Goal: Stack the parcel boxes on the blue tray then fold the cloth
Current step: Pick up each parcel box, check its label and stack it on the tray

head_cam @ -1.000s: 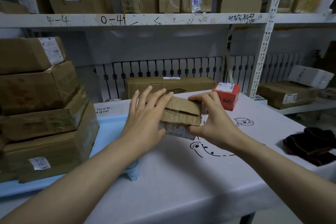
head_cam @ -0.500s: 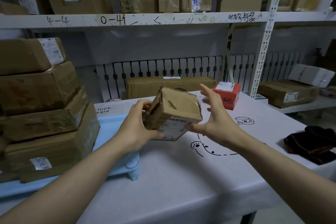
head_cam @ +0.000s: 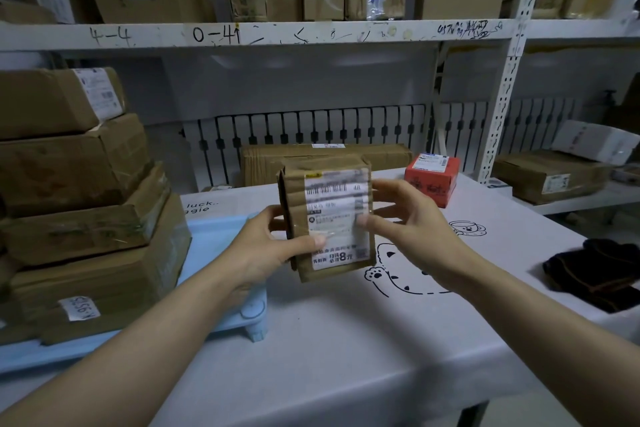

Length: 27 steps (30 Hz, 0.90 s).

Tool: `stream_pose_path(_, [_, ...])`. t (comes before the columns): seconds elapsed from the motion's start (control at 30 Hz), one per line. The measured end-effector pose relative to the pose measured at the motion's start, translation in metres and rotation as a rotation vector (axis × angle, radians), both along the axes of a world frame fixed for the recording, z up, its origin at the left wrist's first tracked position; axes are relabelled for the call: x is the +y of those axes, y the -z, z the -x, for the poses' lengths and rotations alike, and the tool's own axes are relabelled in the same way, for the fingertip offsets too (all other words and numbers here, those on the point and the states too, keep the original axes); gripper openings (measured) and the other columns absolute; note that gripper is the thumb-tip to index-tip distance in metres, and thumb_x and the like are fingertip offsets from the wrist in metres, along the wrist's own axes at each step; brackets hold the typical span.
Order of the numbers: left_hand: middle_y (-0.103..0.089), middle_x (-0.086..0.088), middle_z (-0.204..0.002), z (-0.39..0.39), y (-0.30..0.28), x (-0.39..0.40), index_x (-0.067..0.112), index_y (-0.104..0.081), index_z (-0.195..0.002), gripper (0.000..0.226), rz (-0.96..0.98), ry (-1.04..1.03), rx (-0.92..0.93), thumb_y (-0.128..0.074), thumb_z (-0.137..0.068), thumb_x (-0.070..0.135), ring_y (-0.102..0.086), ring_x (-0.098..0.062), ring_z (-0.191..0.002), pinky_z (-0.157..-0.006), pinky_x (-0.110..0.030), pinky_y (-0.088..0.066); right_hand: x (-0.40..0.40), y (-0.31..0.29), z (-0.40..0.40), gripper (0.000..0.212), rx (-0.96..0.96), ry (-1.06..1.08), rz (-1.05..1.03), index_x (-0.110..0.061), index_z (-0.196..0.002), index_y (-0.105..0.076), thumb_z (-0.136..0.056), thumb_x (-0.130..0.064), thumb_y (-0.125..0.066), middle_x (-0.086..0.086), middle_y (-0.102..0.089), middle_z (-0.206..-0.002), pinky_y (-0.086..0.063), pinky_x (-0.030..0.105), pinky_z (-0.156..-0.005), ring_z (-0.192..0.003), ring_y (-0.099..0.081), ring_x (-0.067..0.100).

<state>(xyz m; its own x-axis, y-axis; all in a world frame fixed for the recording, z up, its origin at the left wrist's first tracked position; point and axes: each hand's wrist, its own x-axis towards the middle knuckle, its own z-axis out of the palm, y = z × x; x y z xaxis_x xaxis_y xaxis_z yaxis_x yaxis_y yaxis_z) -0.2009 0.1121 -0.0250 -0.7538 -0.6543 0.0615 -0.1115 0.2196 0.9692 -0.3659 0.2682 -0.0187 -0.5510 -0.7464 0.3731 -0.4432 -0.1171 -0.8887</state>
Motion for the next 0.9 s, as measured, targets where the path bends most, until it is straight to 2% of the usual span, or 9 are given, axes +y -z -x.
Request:
stream_pose_path(0.1, [-0.076, -0.003, -0.101, -0.001, -0.004, 0.008, 0.016, -0.065, -0.113, 0.045, -0.08, 0.018, -0.024, -0.083, -0.073, 0.028, -0.074, -0.02, -0.089, -0.078, -0.038, -0.061, 0.0, 0.001, -0.001, 0.032, -0.065, 0.006, -0.001, -0.025, -0.119, -0.065, -0.089, -0.019, -0.071, -0.008, -0.072, -0.114, -0.057, 0.042, -0.093, -0.102, -0.069, 0.012])
stream_pose_path(0.17, [-0.077, -0.004, -0.094, -0.003, -0.006, 0.012, 0.015, -0.066, -0.111, 0.04, -0.094, 0.029, -0.065, -0.077, -0.078, 0.036, -0.075, -0.023, -0.086, -0.078, -0.04, -0.061, 0.0, 0.001, -0.002, 0.024, -0.075, 0.014, -0.003, -0.027, -0.113, -0.068, -0.091, -0.018, -0.069, -0.007, -0.074, -0.108, -0.056, 0.043, -0.093, -0.099, -0.071, 0.014])
stream_pose_path(0.37, [-0.077, -0.005, -0.087, -0.005, -0.009, 0.014, 0.015, -0.071, -0.103, 0.055, -0.087, -0.002, -0.15, -0.07, -0.073, 0.06, -0.074, -0.027, -0.082, -0.08, -0.047, -0.06, 0.001, 0.002, -0.002, 0.017, -0.068, 0.035, -0.039, -0.028, -0.109, -0.071, -0.092, -0.025, -0.067, -0.008, -0.077, -0.098, -0.058, 0.042, -0.088, -0.093, -0.071, 0.02])
stream_pose_path(0.5, [-0.077, -0.004, -0.085, -0.005, -0.01, 0.016, 0.015, -0.071, -0.102, 0.056, -0.087, -0.028, -0.156, -0.068, -0.073, 0.063, -0.074, -0.026, -0.078, -0.076, -0.045, -0.061, -0.001, 0.005, -0.003, 0.026, -0.093, 0.055, -0.03, -0.022, -0.117, -0.068, -0.092, -0.026, -0.067, -0.002, -0.072, -0.105, -0.06, 0.039, -0.084, -0.092, -0.071, 0.022])
stream_pose_path(0.6, [-0.077, -0.005, -0.089, -0.003, -0.011, 0.02, 0.015, -0.069, -0.107, 0.055, -0.082, -0.056, -0.132, -0.069, -0.075, 0.06, -0.073, -0.023, -0.076, -0.071, -0.041, -0.062, -0.005, 0.009, -0.007, 0.03, -0.063, 0.147, -0.034, -0.023, -0.121, -0.061, -0.091, -0.025, -0.067, 0.002, -0.064, -0.108, -0.06, 0.04, -0.078, -0.09, -0.069, 0.023])
stream_pose_path(0.67, [-0.076, -0.002, -0.092, -0.002, -0.011, 0.022, 0.017, -0.067, -0.111, 0.053, -0.051, -0.083, -0.094, -0.067, -0.077, 0.058, -0.072, -0.019, -0.077, -0.069, -0.04, -0.062, -0.008, 0.009, -0.01, 0.027, -0.047, 0.192, -0.045, -0.024, -0.118, -0.057, -0.093, -0.025, -0.064, 0.0, -0.064, -0.105, -0.057, 0.031, -0.07, -0.087, -0.067, 0.018])
stream_pose_path(0.73, [-0.074, 0.001, -0.091, -0.001, -0.011, 0.023, 0.019, -0.064, -0.116, 0.052, -0.027, -0.108, -0.033, -0.066, -0.079, 0.056, -0.07, -0.014, -0.074, -0.059, -0.031, -0.059, -0.01, 0.008, -0.013, 0.028, -0.098, 0.181, -0.047, -0.024, -0.12, -0.055, -0.094, -0.029, -0.063, -0.003, -0.065, -0.105, -0.053, 0.024, -0.065, -0.087, -0.065, 0.01])
stream_pose_path(0.83, [-0.075, -0.003, -0.096, 0.0, -0.012, 0.025, 0.018, -0.067, -0.114, 0.048, -0.035, -0.101, 0.11, -0.069, -0.078, 0.05, -0.072, -0.01, -0.074, -0.057, -0.019, -0.052, -0.013, 0.006, -0.016, 0.042, -0.242, 0.082, -0.055, -0.019, -0.123, -0.058, -0.092, -0.047, -0.062, -0.004, -0.07, -0.107, -0.054, 0.022, -0.069, -0.085, -0.071, 0.008])
stream_pose_path(0.9, [-0.075, -0.002, -0.099, 0.0, -0.012, 0.027, 0.019, -0.07, -0.109, 0.039, -0.022, -0.079, 0.186, -0.071, -0.08, 0.045, -0.073, -0.01, -0.083, -0.064, -0.019, -0.054, -0.017, 0.009, -0.018, 0.056, -0.335, 0.027, -0.106, -0.023, -0.123, -0.062, -0.083, -0.063, -0.061, -0.006, -0.073, -0.106, -0.059, 0.036, -0.082, -0.088, -0.073, 0.01])
